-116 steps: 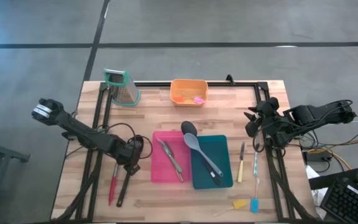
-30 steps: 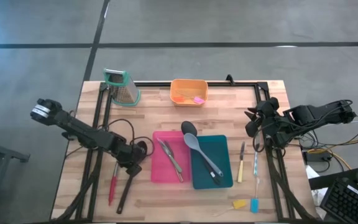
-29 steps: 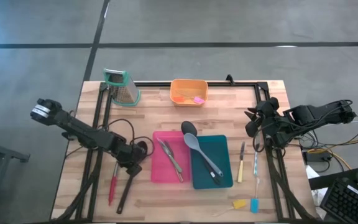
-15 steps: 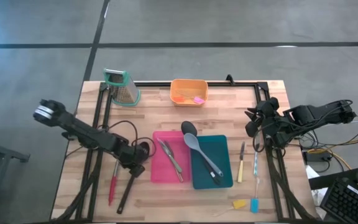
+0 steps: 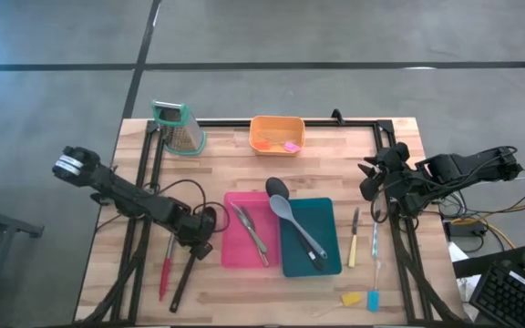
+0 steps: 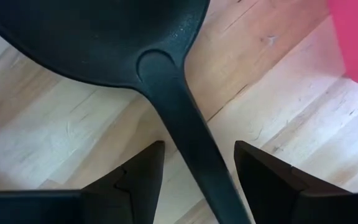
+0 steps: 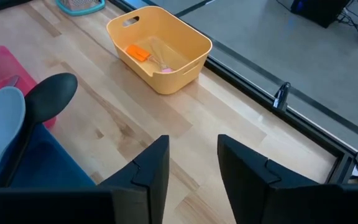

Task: Pick & Place Kitchen Items
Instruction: Put the black spoon into the blue bin

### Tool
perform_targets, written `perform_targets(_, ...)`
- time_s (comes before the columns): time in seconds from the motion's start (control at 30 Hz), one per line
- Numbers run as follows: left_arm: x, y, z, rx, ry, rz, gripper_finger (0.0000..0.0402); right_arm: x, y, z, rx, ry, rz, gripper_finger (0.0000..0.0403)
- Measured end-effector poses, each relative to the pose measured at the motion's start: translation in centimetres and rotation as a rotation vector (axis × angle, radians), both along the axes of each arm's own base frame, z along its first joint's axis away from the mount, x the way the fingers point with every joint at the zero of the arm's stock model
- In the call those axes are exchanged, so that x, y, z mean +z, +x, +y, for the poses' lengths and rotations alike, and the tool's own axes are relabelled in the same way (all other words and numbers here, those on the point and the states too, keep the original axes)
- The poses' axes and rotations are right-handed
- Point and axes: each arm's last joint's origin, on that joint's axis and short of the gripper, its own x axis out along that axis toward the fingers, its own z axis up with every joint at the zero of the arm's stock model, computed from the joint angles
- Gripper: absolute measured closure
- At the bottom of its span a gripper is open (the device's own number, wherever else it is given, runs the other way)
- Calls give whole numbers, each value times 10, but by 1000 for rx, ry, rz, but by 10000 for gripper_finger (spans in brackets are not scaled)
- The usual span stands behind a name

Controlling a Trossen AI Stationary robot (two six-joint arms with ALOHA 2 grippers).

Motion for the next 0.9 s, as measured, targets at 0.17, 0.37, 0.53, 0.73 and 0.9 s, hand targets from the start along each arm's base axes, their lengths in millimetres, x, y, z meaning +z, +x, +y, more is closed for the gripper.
perform_targets(0.17, -7, 0, 0, -17, 18, 49, 209, 0, 0, 0, 0, 0, 0, 260)
perform_targets(0.37, -8, -2, 1, -99, 63, 32, 284, 0, 0, 0, 0, 0, 0, 250)
perform_targets(0.53, -7, -1, 3, -159, 123, -16, 350, 0, 0, 0, 0, 0, -1, 249)
perform_targets(0.73, 4, 1, 4, -147, 160, -90, 378, 0, 0, 0, 0, 0, 0, 268)
perform_targets(0.9, 25, 4, 4, -123, 159, -191, 376, 0, 0, 0, 0, 0, 0, 287)
